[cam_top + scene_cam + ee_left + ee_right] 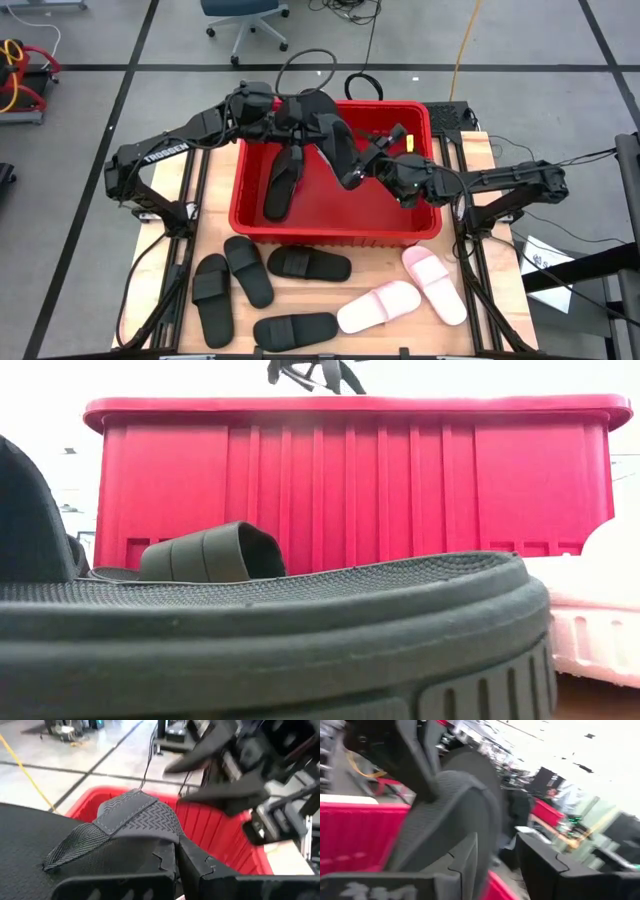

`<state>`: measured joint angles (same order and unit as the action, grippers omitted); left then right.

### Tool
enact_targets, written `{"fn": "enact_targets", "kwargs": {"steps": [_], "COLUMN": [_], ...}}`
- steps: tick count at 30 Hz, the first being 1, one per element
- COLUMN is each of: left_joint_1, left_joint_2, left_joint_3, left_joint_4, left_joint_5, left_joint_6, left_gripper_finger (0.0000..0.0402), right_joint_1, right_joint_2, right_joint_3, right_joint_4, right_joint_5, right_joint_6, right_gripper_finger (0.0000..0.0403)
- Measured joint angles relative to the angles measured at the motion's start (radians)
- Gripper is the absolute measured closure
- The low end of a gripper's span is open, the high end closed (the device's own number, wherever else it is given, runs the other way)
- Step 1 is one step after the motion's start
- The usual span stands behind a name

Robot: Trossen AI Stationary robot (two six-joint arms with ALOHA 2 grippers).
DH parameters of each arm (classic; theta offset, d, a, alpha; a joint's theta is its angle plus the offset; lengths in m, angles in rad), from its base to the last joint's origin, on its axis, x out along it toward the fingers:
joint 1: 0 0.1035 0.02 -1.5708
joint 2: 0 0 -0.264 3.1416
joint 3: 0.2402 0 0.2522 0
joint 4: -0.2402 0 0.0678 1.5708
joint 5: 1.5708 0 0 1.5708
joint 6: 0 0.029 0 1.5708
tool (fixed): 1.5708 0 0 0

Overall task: Pick and place slides into bin
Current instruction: Put the black slipper into the red bin

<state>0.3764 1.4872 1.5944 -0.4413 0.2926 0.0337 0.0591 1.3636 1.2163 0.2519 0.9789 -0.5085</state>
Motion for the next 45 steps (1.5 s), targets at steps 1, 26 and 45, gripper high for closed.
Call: {"fn": "enact_targets", "kwargs": {"steps": [1, 26, 45], "left_joint_1": [0.008, 0.120, 0.125], "left_joint_2": [0.000, 0.159, 0.376], "left_joint_3": [0.000, 0.000, 0.002], "left_joint_4": [-0.015, -0.305, -0.318], "left_joint_5": [0.010, 0.286, 0.312], "left_joint_6": [0.009, 0.265, 0.413], "left_gripper_finger": [0.0402, 0.0402, 0.0402], "right_joint_1": [0.009, 0.166, 0.180], "right_joint_2": [-0.001, -0.160, -0.174], "right_joint_3": [0.000, 0.001, 0.001], "right_joint_4": [0.006, -0.025, -0.044], "right_joint_5": [0.032, 0.203, 0.203], "right_joint_6": [-0.015, -0.061, -0.054], "right_gripper_finger": [0.0266, 0.0250, 0.0250]}}
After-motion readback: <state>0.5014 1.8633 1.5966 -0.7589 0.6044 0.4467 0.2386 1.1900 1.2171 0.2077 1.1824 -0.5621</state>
